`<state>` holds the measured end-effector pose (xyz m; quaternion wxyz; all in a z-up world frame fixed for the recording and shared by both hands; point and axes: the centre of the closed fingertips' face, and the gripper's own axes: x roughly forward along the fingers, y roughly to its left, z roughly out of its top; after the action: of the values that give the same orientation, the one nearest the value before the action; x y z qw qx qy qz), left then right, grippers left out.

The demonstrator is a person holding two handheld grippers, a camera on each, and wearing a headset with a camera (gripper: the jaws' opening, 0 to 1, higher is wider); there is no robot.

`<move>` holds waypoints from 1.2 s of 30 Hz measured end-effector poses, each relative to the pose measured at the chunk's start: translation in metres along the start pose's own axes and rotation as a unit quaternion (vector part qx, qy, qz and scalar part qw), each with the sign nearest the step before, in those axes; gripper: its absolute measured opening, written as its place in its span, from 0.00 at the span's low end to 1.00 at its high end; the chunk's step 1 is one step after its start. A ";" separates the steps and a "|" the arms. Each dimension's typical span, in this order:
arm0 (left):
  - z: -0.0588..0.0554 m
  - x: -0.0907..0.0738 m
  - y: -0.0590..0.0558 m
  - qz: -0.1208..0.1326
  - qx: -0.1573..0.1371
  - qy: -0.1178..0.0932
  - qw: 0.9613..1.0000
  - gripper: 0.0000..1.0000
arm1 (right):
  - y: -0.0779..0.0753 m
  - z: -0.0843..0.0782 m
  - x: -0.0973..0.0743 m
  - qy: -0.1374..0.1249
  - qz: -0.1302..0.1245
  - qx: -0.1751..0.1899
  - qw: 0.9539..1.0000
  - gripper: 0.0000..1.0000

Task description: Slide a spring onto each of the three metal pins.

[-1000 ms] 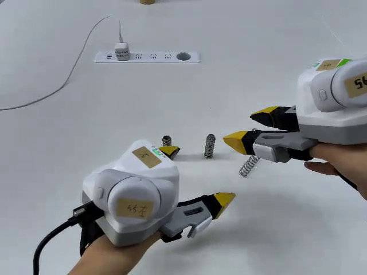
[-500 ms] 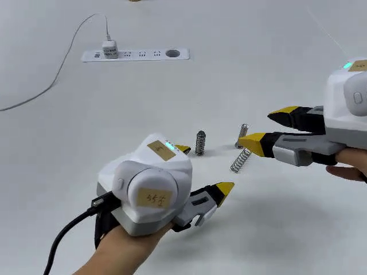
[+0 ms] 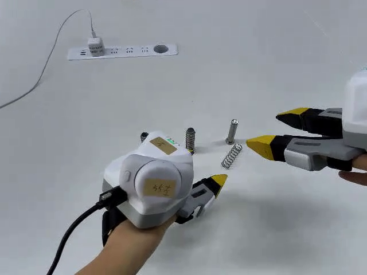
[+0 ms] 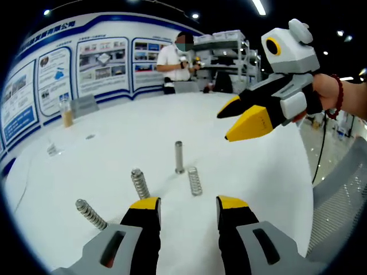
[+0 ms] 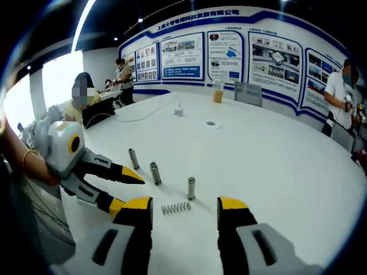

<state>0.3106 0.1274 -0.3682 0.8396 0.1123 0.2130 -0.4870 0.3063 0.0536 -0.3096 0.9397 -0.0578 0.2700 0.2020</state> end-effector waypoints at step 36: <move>-0.008 0.053 -0.013 -0.017 0.034 0.027 0.999 0.16 | -0.009 -0.029 -0.006 0.006 -0.006 0.045 0.999 0.48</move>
<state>0.3209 0.0832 -0.3995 0.8209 0.1504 0.2211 -0.5046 0.2912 0.0375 -0.3310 0.9411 -0.0183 0.2836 0.1834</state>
